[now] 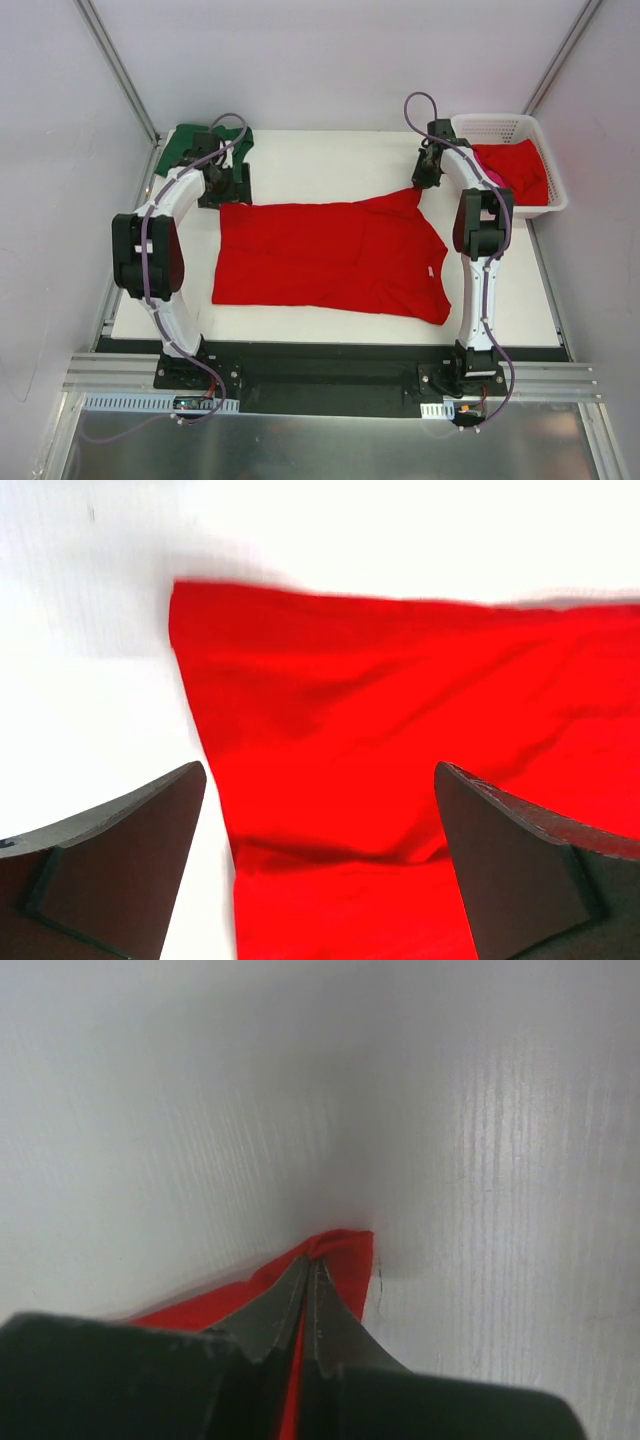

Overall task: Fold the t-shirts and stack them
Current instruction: Fold the tshirt

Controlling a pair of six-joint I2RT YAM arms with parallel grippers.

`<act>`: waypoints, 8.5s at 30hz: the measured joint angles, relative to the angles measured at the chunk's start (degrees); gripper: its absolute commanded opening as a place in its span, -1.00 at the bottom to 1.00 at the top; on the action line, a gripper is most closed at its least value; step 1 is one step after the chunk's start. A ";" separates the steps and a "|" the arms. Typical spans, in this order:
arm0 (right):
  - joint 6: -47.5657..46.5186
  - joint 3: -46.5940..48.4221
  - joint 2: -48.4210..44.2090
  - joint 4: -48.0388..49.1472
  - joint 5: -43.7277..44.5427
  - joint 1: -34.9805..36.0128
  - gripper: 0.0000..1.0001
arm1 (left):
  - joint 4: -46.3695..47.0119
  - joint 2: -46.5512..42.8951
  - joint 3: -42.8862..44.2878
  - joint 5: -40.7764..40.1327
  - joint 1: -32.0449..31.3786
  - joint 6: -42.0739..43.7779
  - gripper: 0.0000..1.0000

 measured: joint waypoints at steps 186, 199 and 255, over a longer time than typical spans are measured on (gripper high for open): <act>3.54 -68.43 -95.17 -27.56 -8.26 -1.66 -0.98 | -12.85 -27.96 -21.77 -6.47 8.85 -1.88 -1.00; 3.37 -68.43 -95.67 -28.55 -8.09 -1.66 -0.98 | -13.88 -28.13 -21.88 -4.90 8.74 -1.62 -1.00; 1.36 -64.61 -85.61 -25.33 -6.49 -1.66 -0.98 | -21.94 -33.07 -25.29 0.07 7.56 -3.52 -1.00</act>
